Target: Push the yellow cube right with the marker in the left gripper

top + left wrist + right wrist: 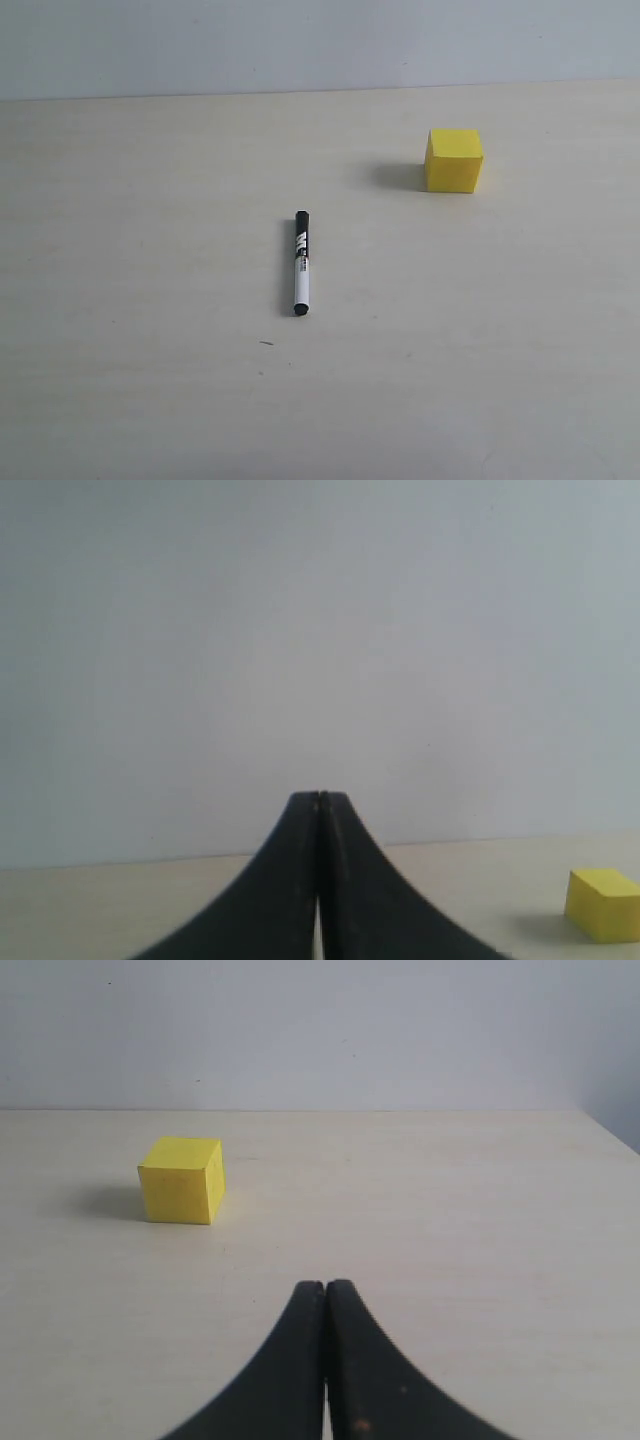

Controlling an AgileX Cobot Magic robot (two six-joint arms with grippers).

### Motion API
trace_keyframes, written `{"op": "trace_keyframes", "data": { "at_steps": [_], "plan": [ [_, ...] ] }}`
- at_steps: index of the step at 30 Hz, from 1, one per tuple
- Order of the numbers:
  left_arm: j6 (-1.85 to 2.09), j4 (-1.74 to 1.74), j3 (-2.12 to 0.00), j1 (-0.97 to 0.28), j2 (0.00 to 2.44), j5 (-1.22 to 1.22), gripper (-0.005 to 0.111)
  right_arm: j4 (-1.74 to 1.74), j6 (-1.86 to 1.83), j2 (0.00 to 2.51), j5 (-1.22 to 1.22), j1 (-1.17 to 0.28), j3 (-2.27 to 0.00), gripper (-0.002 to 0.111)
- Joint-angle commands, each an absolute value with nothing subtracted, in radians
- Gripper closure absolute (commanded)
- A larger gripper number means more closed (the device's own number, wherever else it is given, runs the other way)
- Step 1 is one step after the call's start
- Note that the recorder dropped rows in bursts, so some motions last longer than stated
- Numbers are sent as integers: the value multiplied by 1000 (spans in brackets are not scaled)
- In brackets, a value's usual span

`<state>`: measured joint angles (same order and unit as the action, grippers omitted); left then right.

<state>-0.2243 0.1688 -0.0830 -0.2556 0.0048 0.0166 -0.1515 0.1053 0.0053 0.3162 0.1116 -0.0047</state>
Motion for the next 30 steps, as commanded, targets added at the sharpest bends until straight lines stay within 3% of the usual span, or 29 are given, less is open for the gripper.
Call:
{"op": "trace_keyframes", "data": {
  "at_steps": [1,15,21,30],
  "plan": [
    [-201,176,-56,-254,0,-27,107,-158,104,0,307,116,0,108],
    [-203,172,0,-254,0,-112,107,-158,104,0,307,116,0,108],
    [-217,170,0,-254,0,-362,107,-158,104,0,307,116,0,108],
    [-215,174,0,-254,0,-360,107,-158,104,0,307,116,0,108]
  ]
}}
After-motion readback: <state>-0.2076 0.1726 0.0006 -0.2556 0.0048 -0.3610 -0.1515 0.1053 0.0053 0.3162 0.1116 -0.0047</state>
